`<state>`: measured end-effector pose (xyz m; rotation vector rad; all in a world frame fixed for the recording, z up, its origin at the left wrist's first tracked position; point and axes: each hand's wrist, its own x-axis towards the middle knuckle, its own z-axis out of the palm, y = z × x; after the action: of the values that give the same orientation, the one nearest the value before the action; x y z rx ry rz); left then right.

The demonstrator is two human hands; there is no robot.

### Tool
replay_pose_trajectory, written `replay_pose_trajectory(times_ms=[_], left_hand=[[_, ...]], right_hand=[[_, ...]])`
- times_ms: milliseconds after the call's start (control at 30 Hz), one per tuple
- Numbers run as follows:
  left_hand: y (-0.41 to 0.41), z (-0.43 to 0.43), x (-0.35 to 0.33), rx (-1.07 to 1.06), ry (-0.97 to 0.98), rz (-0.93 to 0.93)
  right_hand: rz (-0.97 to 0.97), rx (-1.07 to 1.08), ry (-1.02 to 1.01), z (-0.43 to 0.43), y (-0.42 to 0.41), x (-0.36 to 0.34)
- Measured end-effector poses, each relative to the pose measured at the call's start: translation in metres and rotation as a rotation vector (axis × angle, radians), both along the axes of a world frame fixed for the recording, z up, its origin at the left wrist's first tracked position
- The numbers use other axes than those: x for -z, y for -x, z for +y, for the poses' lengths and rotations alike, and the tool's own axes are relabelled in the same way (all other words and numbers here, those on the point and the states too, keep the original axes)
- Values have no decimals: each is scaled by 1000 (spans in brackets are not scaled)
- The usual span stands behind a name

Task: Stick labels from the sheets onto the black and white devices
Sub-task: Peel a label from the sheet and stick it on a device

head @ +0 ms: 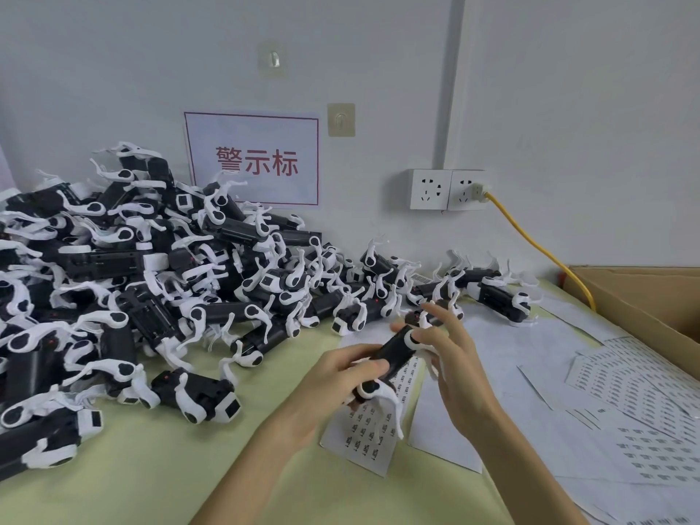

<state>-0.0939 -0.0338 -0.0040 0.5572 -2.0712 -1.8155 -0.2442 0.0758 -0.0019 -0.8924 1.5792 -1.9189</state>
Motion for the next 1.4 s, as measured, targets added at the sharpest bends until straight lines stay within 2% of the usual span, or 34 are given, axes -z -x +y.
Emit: replay_pose_trajectory(times_ms=[67, 167, 233, 300, 400, 500, 667, 967, 1267, 1400], left_hand=[[1, 2, 0, -62, -80, 10], [1, 0, 0, -163, -158, 74], [0, -4, 0, -226, -205, 113], [-1, -6, -1, -258, -255, 137], [1, -5, 1, -292, -274, 169], [2, -6, 5, -323, -218, 190], [5, -2, 5, -289, -229, 214], [10, 5, 6, -239, -70, 219], [13, 5, 16, -224, 37, 222], [16, 5, 19, -227, 80, 236]], right_hand=[[80, 58, -31, -2, -1, -1], [194, 218, 134, 4, 6, -5], [18, 12, 294, 11, 12, -10], [-191, -267, 295, 13, 11, -14], [-155, -457, 38, 6, 5, -11], [-111, -507, -75, 0, -7, -6], [-53, -412, -86, -1, -13, -3], [110, -198, -28, -6, -23, 3], [343, -79, -40, -11, -24, 9], [349, -67, -68, -11, -22, 10]])
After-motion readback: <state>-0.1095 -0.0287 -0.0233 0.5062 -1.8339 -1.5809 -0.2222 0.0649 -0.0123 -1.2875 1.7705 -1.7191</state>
